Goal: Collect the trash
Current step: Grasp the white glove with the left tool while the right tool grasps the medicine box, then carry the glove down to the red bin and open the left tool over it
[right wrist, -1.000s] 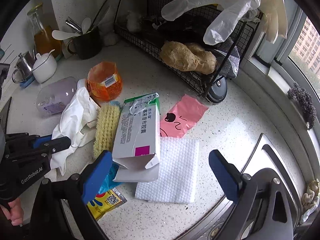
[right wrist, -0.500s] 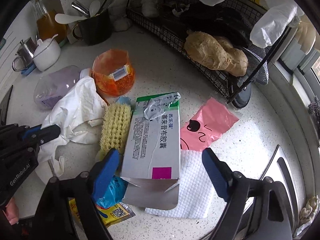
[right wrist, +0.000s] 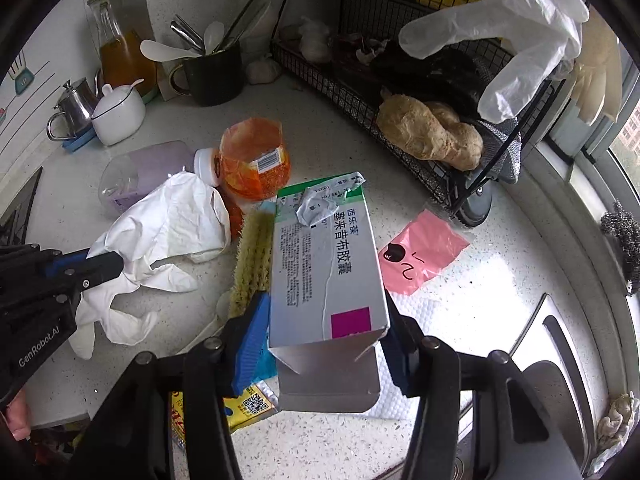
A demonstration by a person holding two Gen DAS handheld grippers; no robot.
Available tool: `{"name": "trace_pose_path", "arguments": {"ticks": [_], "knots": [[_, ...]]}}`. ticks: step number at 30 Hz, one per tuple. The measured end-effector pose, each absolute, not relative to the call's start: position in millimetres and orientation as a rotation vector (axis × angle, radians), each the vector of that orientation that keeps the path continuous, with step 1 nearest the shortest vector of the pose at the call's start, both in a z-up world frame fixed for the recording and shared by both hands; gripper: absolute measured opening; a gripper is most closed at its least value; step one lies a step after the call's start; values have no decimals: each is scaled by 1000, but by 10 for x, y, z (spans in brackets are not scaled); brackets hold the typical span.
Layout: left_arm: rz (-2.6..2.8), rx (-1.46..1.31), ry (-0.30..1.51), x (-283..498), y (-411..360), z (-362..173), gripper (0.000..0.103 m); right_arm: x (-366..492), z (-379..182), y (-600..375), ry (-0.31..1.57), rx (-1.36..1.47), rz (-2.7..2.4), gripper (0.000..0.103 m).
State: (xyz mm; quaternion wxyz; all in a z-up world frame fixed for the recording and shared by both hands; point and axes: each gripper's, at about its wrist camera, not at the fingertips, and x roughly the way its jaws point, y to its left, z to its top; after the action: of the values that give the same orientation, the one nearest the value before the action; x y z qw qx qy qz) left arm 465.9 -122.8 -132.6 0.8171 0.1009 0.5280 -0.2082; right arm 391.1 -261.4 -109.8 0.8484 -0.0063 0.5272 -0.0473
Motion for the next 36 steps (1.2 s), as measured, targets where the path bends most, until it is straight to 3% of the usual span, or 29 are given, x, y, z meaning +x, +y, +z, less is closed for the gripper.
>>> {"name": "trace_pose_path", "arguments": {"ticks": [16, 36], "knots": [[-452, 213, 1047, 3617, -471, -825, 5, 2931, -673, -2130, 1027, 5, -90, 50], [-374, 213, 1143, 1864, 890, -1147, 5, 1416, -970, -910, 1107, 42, 27, 50]]}}
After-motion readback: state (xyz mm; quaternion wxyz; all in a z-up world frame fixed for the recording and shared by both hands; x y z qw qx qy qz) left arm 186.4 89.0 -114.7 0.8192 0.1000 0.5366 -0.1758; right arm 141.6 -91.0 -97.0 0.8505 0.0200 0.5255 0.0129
